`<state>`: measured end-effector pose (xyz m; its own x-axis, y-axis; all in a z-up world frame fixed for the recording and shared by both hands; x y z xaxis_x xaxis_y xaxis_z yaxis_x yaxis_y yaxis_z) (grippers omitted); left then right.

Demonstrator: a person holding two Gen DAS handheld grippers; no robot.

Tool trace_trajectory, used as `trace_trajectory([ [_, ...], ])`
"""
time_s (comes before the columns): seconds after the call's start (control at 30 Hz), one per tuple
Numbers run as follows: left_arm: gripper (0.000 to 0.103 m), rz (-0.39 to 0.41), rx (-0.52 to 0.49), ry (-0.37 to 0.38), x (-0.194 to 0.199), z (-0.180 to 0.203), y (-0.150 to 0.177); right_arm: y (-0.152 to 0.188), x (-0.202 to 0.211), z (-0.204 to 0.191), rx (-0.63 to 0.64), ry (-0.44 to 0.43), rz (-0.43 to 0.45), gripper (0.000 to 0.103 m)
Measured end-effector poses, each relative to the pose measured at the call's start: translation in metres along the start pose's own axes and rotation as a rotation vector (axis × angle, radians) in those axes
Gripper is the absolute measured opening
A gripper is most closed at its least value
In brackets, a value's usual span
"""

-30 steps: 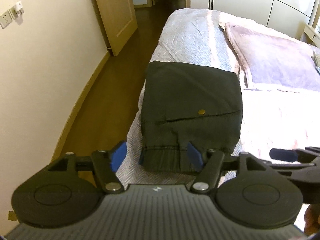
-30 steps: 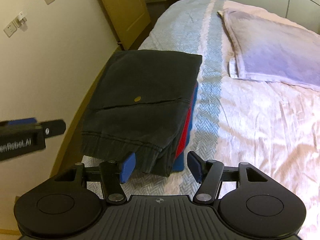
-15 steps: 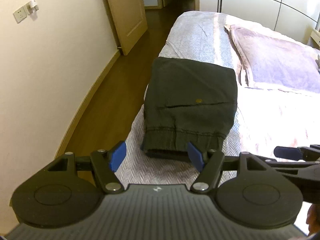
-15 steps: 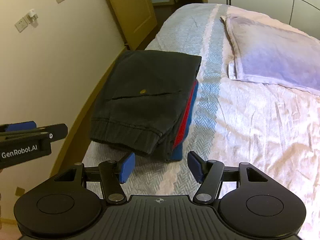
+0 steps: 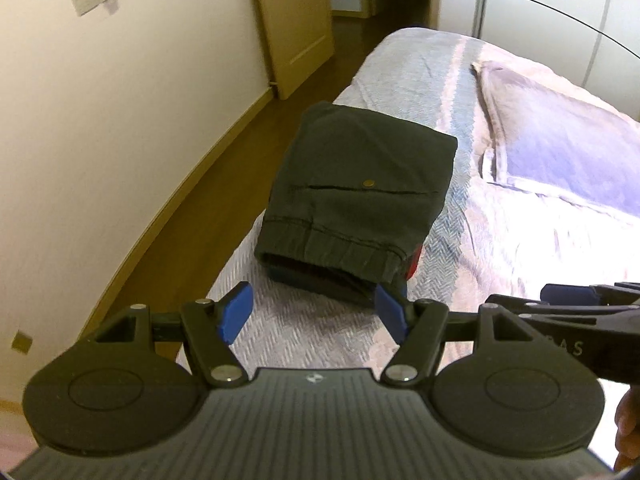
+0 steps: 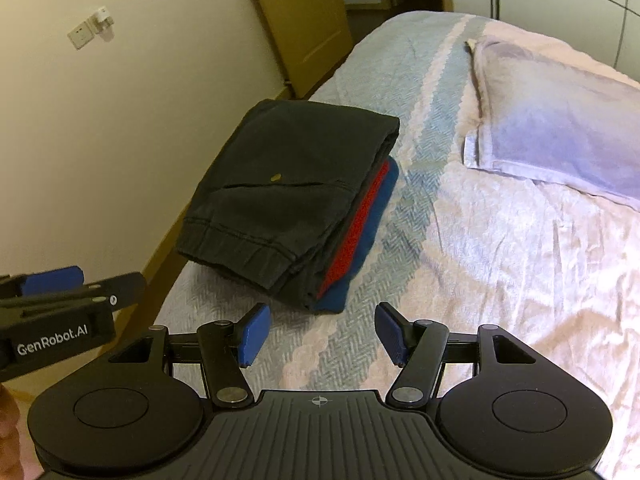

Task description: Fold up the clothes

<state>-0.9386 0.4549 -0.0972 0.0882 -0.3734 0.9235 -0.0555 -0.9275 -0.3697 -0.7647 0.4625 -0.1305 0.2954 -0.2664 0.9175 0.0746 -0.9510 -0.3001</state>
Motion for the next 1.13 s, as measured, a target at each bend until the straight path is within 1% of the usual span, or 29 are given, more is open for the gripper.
trace_trajectory([
  [0.37,0.065,-0.023,0.126,-0.050,0.015,0.049,0.022,-0.003,0.015,0.043,0.160,-0.021,-0.046,0.062],
  [0.67,0.065,-0.060,0.211,-0.063,0.008,0.086,0.024,-0.017,0.008,0.073,0.280,-0.027,-0.087,0.062],
  [0.8,0.065,-0.079,0.243,-0.075,0.004,0.095,0.024,-0.027,0.002,0.080,0.324,-0.035,-0.103,0.062],
  [1.13,0.065,-0.123,0.292,-0.100,-0.014,0.110,0.017,-0.047,-0.016,0.096,0.365,-0.059,-0.144,0.062],
])
Point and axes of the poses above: each gripper's, at about its wrist camera, not at the fingertips, and x roughly against the way its jaws point, z to its right, y to its underside, the point moved 1 cm from there along -x, roughly the way its jaws point, and after that the axes turned 13 degrees about -z, right-handed, at the moved point
